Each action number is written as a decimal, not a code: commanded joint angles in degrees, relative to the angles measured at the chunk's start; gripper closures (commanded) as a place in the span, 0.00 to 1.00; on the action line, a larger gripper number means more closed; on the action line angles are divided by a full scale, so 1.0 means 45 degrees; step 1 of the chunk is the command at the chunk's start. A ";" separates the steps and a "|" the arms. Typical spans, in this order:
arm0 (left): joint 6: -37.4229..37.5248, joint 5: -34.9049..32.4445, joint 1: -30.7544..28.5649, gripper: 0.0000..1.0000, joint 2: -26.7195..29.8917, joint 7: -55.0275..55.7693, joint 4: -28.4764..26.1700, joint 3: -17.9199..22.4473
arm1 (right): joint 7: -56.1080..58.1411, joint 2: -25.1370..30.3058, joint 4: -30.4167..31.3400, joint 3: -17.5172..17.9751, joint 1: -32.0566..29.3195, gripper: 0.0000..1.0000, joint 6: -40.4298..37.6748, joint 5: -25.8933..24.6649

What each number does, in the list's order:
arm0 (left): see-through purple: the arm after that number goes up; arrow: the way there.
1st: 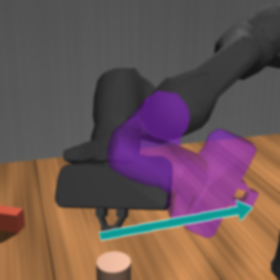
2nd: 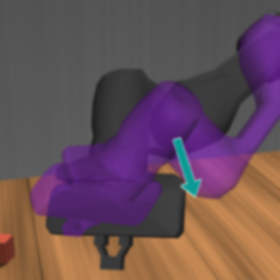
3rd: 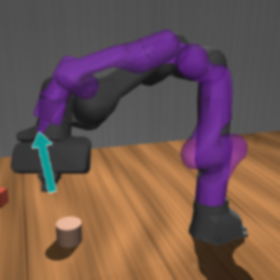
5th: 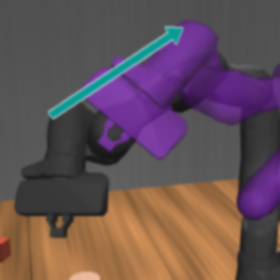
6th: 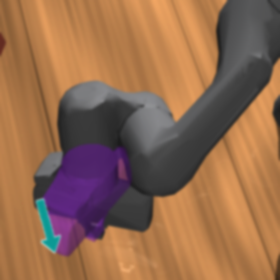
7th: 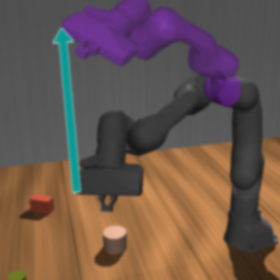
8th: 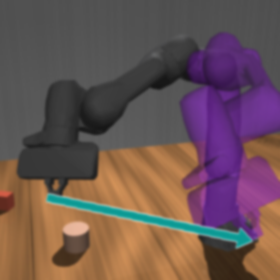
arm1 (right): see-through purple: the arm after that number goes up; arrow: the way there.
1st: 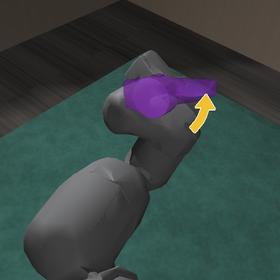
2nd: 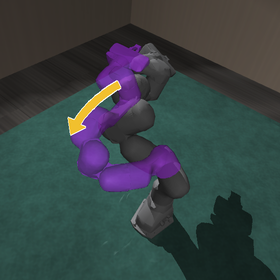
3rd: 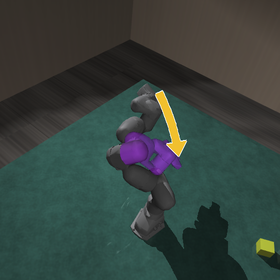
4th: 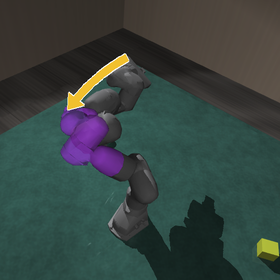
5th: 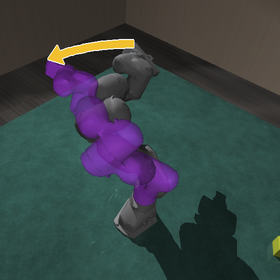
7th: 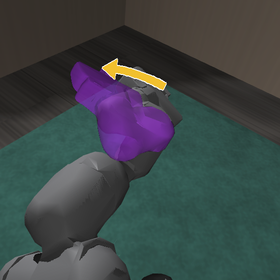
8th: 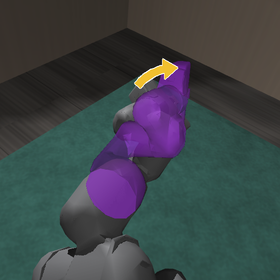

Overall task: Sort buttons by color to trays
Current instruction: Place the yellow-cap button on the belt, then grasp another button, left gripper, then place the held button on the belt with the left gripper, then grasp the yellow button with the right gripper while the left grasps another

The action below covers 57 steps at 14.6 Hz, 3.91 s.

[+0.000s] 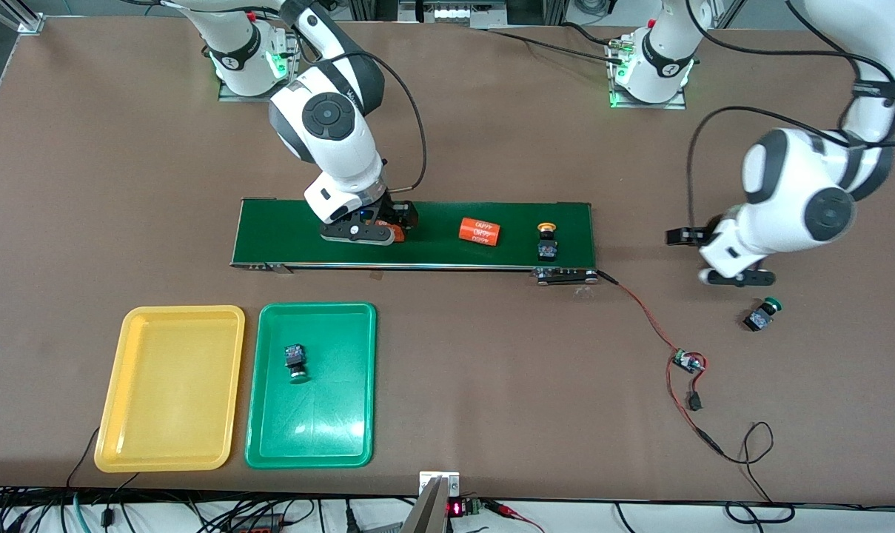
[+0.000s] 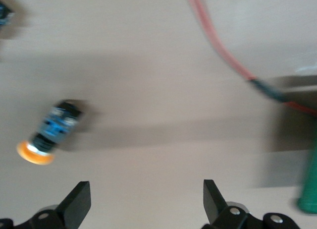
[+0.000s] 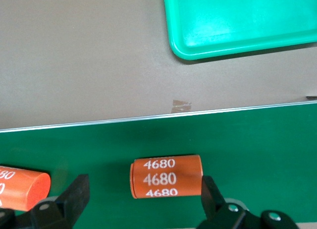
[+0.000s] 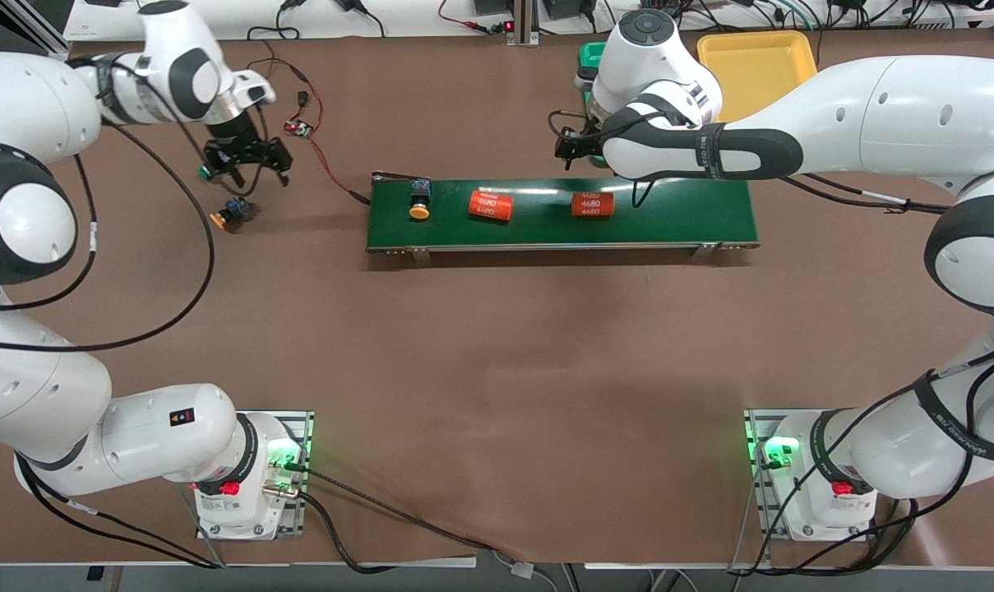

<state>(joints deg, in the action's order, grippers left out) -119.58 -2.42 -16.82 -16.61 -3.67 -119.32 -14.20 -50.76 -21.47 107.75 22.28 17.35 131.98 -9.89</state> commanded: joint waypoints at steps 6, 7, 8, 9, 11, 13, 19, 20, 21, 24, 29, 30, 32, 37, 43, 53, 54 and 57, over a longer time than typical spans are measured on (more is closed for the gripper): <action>-0.3601 -0.3502 -0.1242 0.00 -0.2030 -0.4553 0.0090 -0.0203 | 0.0967 -0.0054 -0.0155 0.0029 -0.0028 0.00 -0.0285 -0.0791; -0.3680 -0.3737 -0.1417 0.00 -0.2129 -0.4690 0.0090 -0.0203 | 0.0949 -0.0054 -0.0155 0.0029 -0.0028 0.00 -0.0285 -0.0791; -0.3720 -0.3894 -0.1477 0.00 -0.2246 -0.4962 0.0070 -0.0203 | 0.0949 -0.0073 -0.0155 0.0029 -0.0028 0.00 -0.0266 -0.0791; -0.3817 -0.3915 -0.1593 0.00 -0.2324 -0.5352 0.0051 -0.0203 | 0.0910 -0.0073 -0.0155 0.0029 -0.0028 0.00 -0.0266 -0.0772; -0.3876 -0.3915 -0.1750 0.00 -0.2383 -0.6192 -0.0007 -0.0203 | 0.0890 -0.0073 -0.0136 0.0029 -0.0028 0.00 -0.0285 -0.0772; -0.3779 -0.3896 -0.1945 0.02 -0.2442 -0.6642 -0.0066 -0.0222 | 0.0871 -0.0073 -0.0116 0.0029 -0.0028 0.00 -0.0304 -0.0772; -0.3701 -0.3876 -0.2044 1.00 -0.2267 -0.8128 -0.0164 -0.0222 | 0.0890 -0.0093 -0.0136 0.0029 -0.0028 0.00 -0.0539 -0.0772; -0.3662 -0.3876 -0.2024 1.00 -0.2112 -0.8129 -0.0145 -0.0222 | 0.0890 -0.0093 -0.0136 0.0029 -0.0028 0.00 -0.0558 -0.0772; -0.3391 -0.3876 -0.1908 1.00 -0.1839 -0.8110 -0.0087 -0.0242 | 0.0890 -0.0093 -0.0136 0.0029 -0.0028 0.00 -0.0558 -0.0752; -0.2123 -0.3041 -0.0915 1.00 -0.0726 -0.7915 0.0244 -0.0611 | 0.0871 -0.0093 -0.0136 0.0029 -0.0028 0.00 -0.0539 -0.0752; -0.1201 -0.0693 0.2127 1.00 -0.0216 -0.4238 0.0715 -0.0945 | 0.0871 -0.0074 -0.0136 0.0029 -0.0028 0.00 -0.0558 -0.0752; -0.1181 -0.0693 0.2774 1.00 -0.0215 -0.2715 0.0715 -0.0945 | 0.0871 -0.0093 -0.0136 0.0029 -0.0028 0.00 -0.0558 -0.0752; -0.1162 -0.0673 0.3889 1.00 -0.0274 -0.0016 0.0695 -0.1100 | 0.0871 -0.0093 -0.0136 0.0029 -0.0047 0.00 -0.0655 -0.0752; -0.1318 0.1395 0.5298 1.00 -0.0938 0.3724 0.0734 -0.1121 | 0.0851 -0.0073 -0.0136 0.0029 -0.0047 0.00 -0.0715 -0.0752; -0.1550 0.1299 0.5339 0.39 -0.0919 0.3493 0.1122 -0.1101 | 0.0871 -0.0073 -0.0136 0.0029 -0.0047 0.00 -0.0734 -0.0752; -0.1310 -0.1231 -0.0121 0.00 -0.0836 0.0319 0.1281 -0.0632 | 0.0890 -0.0054 -0.0136 0.0029 -0.0145 0.00 -0.0754 -0.0752; -0.2401 -0.2129 -0.1000 0.00 -0.1266 -0.0929 0.1320 -0.0632 | 0.0910 -0.0034 -0.0136 0.0029 -0.0145 0.00 -0.0754 -0.0752; -0.4168 -0.3075 -0.1944 0.00 -0.2070 -0.4001 0.1728 -0.0632 | 0.0813 -0.0054 -0.0252 0.0029 -0.0145 0.00 -0.0793 -0.0519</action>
<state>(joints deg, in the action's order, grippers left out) -136.49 -13.94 -24.77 -23.65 -15.31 -113.89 -16.02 -47.07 -21.60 107.71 22.15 16.94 129.35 -12.46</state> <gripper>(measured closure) 0.000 0.000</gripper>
